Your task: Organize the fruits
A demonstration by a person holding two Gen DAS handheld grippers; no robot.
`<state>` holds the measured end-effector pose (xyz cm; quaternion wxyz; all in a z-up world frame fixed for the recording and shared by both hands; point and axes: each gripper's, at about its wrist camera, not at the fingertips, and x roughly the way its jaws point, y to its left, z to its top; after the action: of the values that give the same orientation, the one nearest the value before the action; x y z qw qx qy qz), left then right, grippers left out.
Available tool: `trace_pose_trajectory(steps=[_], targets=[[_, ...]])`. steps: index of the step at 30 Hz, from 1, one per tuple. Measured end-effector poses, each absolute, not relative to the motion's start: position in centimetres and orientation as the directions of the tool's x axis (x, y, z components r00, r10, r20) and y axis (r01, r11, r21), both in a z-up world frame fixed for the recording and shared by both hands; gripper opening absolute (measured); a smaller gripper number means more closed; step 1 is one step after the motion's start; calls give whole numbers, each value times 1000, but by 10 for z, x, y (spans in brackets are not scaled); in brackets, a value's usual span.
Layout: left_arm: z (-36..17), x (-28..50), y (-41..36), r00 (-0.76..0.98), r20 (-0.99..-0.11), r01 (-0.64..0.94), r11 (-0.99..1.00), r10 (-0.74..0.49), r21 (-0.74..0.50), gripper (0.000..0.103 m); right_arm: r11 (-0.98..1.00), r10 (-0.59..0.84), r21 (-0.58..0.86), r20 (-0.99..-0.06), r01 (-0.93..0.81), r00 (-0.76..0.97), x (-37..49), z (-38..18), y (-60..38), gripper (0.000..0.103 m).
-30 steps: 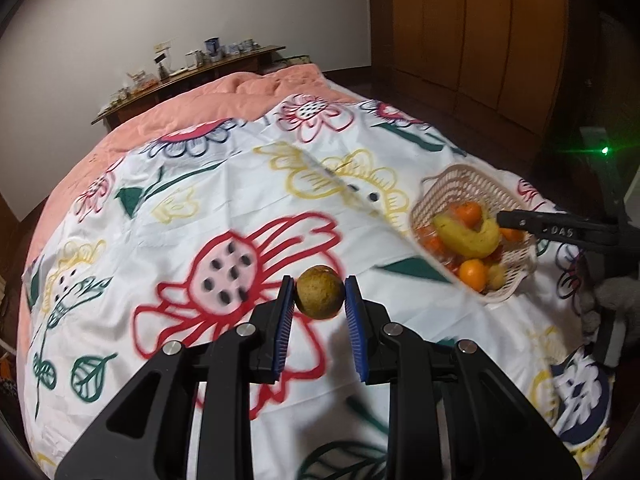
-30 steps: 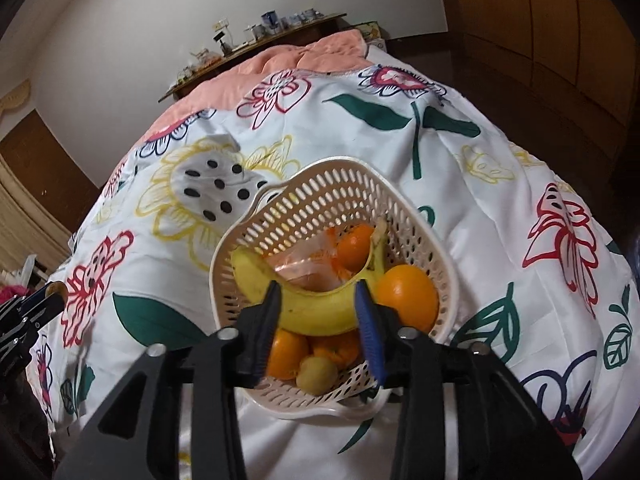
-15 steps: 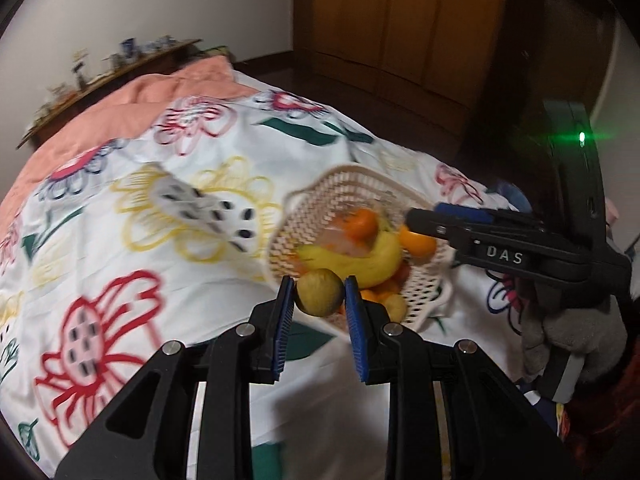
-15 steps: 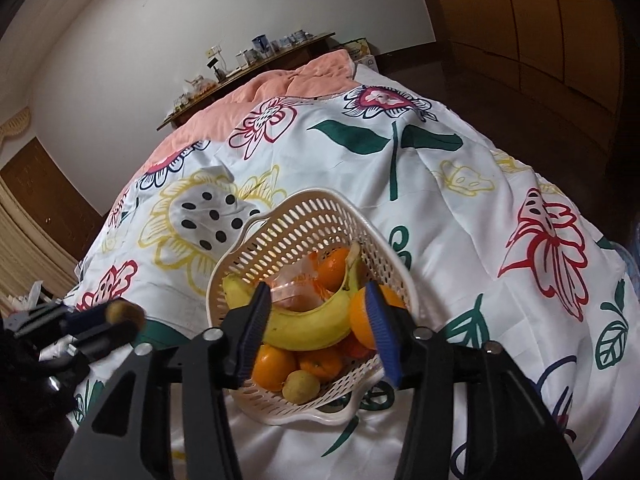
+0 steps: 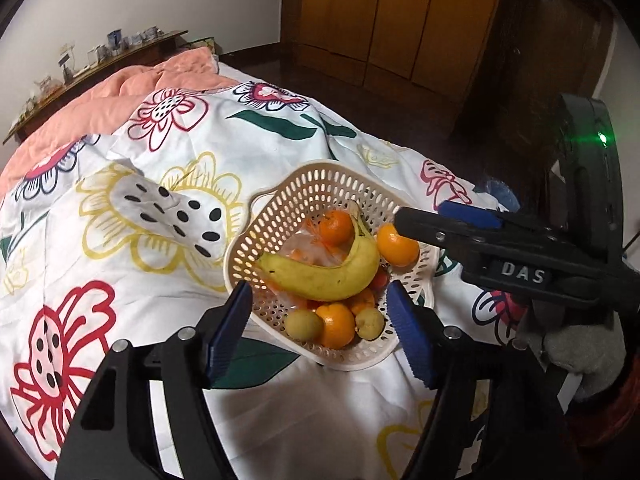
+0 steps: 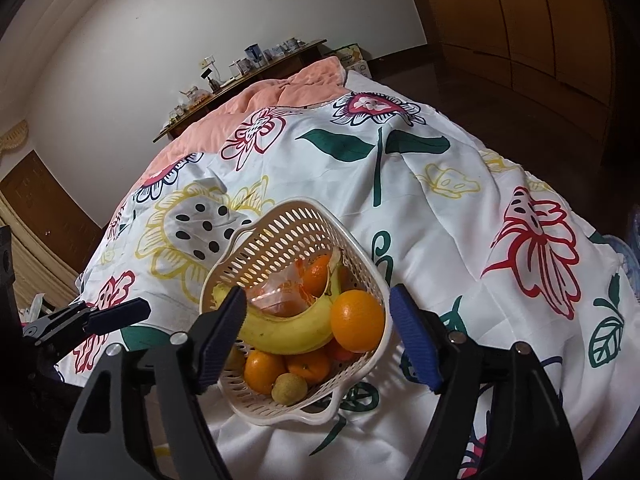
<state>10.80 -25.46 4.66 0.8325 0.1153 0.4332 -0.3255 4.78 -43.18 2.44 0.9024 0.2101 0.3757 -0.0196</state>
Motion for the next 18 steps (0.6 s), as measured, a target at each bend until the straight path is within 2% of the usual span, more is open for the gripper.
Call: trace_pose_trajectory(steps=[5, 7, 9, 18], targets=[[51, 118, -238, 443, -780, 576, 807, -443, -131, 85, 926, 123, 337, -695, 170, 708, 46, 29, -426, 81], [52, 119, -235, 455, -773, 566, 814, -442, -133, 96, 936, 122, 316, -702, 153, 702, 45, 31, -422, 83], [54, 120, -232, 461, -768, 561, 816, -445, -136, 100, 948, 117, 287, -713, 136, 691, 44, 33, -417, 84], [64, 127, -218, 502, -749, 511, 847, -433, -147, 100, 970, 110, 226, -746, 93, 657, 39, 28, -404, 85]])
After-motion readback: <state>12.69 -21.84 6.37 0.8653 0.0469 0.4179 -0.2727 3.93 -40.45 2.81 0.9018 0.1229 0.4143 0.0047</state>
